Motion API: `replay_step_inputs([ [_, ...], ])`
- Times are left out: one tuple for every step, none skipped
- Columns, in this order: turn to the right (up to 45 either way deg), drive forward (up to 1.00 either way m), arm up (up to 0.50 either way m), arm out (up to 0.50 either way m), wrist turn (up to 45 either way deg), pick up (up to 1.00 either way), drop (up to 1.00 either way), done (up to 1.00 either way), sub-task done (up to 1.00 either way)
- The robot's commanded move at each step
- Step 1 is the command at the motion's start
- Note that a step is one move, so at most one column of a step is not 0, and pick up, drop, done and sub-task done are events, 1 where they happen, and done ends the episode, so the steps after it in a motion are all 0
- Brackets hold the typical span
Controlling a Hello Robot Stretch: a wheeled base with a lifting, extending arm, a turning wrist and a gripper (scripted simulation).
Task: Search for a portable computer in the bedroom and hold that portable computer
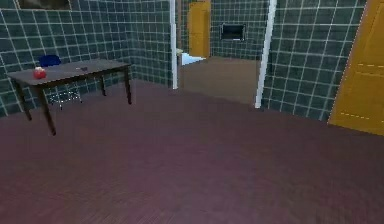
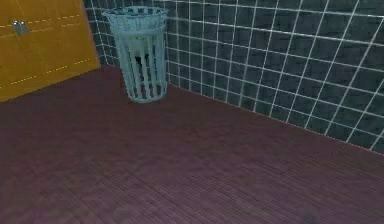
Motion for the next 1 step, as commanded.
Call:
replay_step_inputs([
  [3.0,0.00,0.00,0.00,0.0,0.00,0.00,0.00,0.00],
])
